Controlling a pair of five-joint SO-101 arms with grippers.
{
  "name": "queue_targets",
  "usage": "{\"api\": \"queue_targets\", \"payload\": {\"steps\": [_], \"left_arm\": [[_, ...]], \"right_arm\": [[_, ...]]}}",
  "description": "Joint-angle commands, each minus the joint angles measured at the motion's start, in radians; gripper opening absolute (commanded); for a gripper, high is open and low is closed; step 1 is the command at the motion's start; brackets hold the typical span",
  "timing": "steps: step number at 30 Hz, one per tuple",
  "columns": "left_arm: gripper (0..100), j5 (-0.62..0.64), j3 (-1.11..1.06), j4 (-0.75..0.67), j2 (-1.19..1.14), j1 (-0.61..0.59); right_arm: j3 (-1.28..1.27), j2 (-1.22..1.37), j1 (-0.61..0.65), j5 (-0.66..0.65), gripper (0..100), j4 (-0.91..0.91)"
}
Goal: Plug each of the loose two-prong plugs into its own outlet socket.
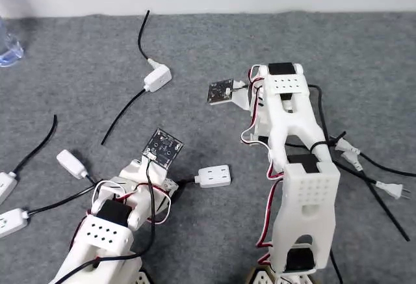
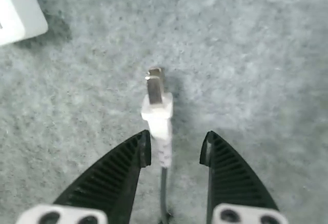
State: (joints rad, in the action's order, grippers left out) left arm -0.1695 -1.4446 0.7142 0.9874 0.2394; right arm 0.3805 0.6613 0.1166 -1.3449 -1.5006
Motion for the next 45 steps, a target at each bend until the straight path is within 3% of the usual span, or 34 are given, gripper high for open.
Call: {"api": "queue_targets", "payload": {"steps": [1, 5, 9, 16, 20, 26, 29, 31, 37, 45], "left_arm": [[24, 0.003, 0.004, -0.025, 0.014, 0.009], [24, 0.003, 0.004, -0.025, 0.014, 0.009], [24, 0.003, 0.004, -0.026, 0.014, 0.009], [24, 0.003, 0.004, -0.026, 0.014, 0.009], [24, 0.003, 0.004, -0.026, 0.014, 0.009], [24, 0.003, 0.004, -0.026, 0.014, 0.009], [24, 0.003, 0.004, -0.026, 0.014, 0.009], [24, 0.003, 0.004, -0.026, 0.014, 0.009], [24, 0.003, 0.004, -0.026, 0.014, 0.009], [24, 0.003, 0.004, -0.026, 0.014, 0.009]], "right_arm": [[0.008, 0.005, 0.013, -0.008, 15.1, 0.01], [0.014, 0.035, 0.013, -0.009, 14.5, 0.048], [0.035, 0.027, 0.007, -0.002, 0.0, 0.065], [0.058, -0.087, 0.024, -0.014, 0.8, -0.14], [0.044, -0.101, 0.015, -0.118, 0.9, -0.302], [-0.118, -0.101, -0.015, -0.232, 0.9, -0.28], [-0.121, -0.101, -0.024, -0.212, 1.0, -0.252], [-0.121, -0.101, -0.031, -0.209, 3.9, -0.228], [-0.121, -0.11, -0.039, -0.213, 25.8, -0.196], [-0.115, -0.113, 0.001, -0.222, 21.4, -0.203]]}}
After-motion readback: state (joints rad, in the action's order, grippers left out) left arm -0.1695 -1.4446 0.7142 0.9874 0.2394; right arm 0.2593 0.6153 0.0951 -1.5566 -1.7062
